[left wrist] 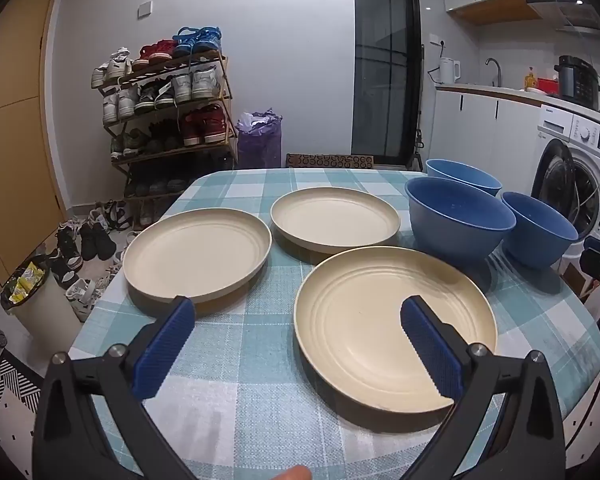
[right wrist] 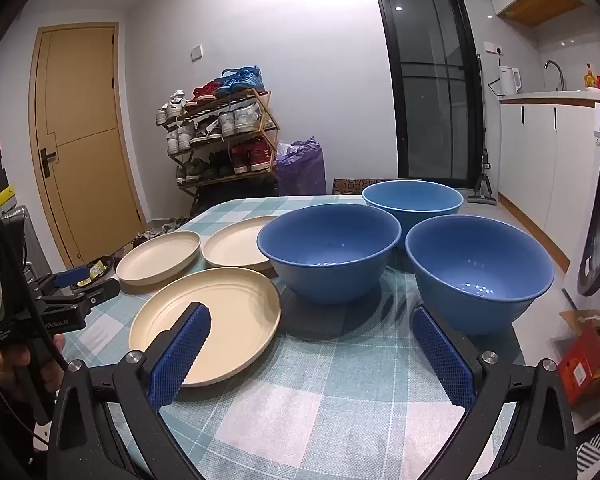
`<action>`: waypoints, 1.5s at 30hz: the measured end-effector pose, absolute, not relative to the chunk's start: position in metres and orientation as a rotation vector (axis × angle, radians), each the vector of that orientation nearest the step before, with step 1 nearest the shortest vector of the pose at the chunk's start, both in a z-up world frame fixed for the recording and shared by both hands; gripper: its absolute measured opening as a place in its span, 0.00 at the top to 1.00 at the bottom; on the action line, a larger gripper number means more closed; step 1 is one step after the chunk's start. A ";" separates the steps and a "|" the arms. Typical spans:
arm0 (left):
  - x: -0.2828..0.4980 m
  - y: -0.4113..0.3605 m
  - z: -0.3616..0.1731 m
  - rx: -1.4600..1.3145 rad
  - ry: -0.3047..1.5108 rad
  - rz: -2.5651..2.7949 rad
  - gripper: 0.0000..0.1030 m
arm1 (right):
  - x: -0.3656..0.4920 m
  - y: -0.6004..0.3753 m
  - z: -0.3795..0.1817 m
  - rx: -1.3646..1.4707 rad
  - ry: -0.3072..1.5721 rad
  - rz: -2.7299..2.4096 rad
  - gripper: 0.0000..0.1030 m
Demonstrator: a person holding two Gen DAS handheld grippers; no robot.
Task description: Organize plates and bowls
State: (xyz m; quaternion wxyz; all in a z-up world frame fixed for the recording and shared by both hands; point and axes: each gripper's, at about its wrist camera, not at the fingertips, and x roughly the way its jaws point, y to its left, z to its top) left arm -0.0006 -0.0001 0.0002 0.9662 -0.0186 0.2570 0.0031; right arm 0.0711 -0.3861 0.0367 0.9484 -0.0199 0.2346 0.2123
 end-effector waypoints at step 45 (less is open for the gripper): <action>-0.001 -0.006 0.004 -0.030 0.529 -0.034 0.00 | 0.066 -0.380 0.039 -0.053 0.469 0.444 0.00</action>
